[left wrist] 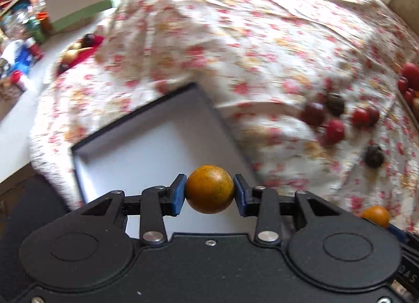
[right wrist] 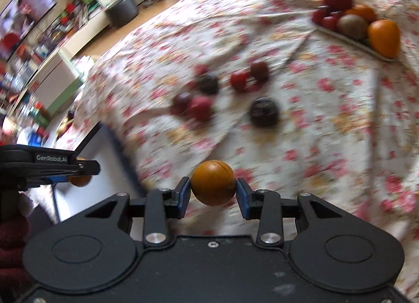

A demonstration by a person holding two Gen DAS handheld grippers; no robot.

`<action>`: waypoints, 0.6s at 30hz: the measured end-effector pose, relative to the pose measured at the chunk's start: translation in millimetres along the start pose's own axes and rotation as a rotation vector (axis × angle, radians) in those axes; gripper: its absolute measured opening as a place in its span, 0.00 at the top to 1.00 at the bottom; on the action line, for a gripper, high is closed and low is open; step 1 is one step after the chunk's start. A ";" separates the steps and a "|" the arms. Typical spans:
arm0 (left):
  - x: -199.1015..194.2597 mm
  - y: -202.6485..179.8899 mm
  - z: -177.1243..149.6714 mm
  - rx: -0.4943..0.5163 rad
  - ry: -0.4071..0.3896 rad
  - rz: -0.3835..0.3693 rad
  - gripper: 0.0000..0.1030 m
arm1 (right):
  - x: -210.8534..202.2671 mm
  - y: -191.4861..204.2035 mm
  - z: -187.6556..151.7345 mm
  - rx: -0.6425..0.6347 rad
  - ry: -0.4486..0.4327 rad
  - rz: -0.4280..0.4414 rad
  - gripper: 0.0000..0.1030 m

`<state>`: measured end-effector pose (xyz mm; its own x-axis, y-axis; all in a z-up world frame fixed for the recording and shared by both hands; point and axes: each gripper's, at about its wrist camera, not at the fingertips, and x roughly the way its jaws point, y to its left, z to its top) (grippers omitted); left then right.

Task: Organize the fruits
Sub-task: 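Move both tomatoes over the box and release them inside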

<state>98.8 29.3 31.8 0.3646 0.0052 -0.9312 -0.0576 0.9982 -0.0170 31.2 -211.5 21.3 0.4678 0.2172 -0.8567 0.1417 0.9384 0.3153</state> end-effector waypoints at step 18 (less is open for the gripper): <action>30.3 97.9 -2.4 -0.217 0.062 0.019 0.54 | 43.3 120.8 -51.8 -0.131 0.177 0.013 0.62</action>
<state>102.0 127.1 1.0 0.3037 0.0138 -0.9527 -0.2651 0.9616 -0.0705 23.3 -74.8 1.2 0.3071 0.2620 -0.9149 0.0173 0.9597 0.2807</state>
